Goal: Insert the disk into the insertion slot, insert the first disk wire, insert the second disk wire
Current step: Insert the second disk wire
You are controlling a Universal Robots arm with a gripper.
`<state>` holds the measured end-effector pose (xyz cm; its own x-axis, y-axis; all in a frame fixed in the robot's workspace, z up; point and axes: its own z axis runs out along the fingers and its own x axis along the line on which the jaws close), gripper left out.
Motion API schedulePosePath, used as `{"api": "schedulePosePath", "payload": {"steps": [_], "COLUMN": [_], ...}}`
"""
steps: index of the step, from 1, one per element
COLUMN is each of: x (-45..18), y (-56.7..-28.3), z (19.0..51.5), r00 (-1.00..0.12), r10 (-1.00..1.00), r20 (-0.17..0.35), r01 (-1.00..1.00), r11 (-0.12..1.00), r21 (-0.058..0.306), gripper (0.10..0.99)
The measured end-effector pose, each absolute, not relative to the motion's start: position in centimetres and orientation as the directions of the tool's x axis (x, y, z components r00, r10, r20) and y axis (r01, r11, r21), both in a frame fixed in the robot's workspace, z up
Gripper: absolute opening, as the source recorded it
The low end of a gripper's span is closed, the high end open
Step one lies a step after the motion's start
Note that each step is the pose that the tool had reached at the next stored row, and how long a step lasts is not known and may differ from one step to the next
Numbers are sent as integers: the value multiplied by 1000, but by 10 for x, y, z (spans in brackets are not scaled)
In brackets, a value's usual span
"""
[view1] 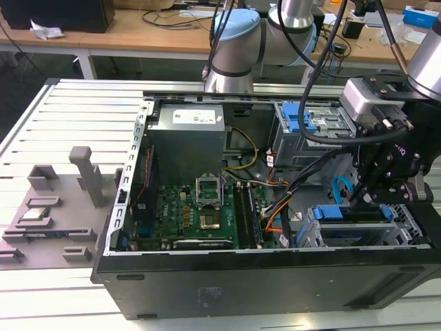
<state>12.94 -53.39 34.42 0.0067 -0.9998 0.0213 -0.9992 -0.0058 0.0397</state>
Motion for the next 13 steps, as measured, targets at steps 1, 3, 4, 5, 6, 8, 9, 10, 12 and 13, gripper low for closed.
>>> {"api": "schedulePosePath", "payload": {"steps": [1, 3, 4, 5, 6, 8, 9, 10, 12, 13], "x": [129, 129, 129, 129, 129, 129, 129, 129, 129, 129], "y": [-534, -534, -534, -534, -534, -534, -534, -534, -534, -532], "z": [343, 341, 341, 340, 339, 339, 339, 339, 349, 356], "r00": [7, 7, 7, 7, 7, 7, 7, 7, 7, 7], "r10": [-1000, -1000, -1000, -1000, -1000, -1000, -1000, -1000, -1000, -1000], "r20": [22, 22, 22, 22, 22, 21, 21, 21, 22, 21], "r01": [-999, -999, -999, -999, -999, -999, -999, -999, -999, -999], "r11": [-6, -6, -6, -6, -6, -7, -7, -7, -7, -7], "r21": [40, 40, 40, 40, 40, 40, 40, 40, 40, 40], "gripper": [161, 161, 161, 161, 161, 173, 173, 235, 235, 235]}}
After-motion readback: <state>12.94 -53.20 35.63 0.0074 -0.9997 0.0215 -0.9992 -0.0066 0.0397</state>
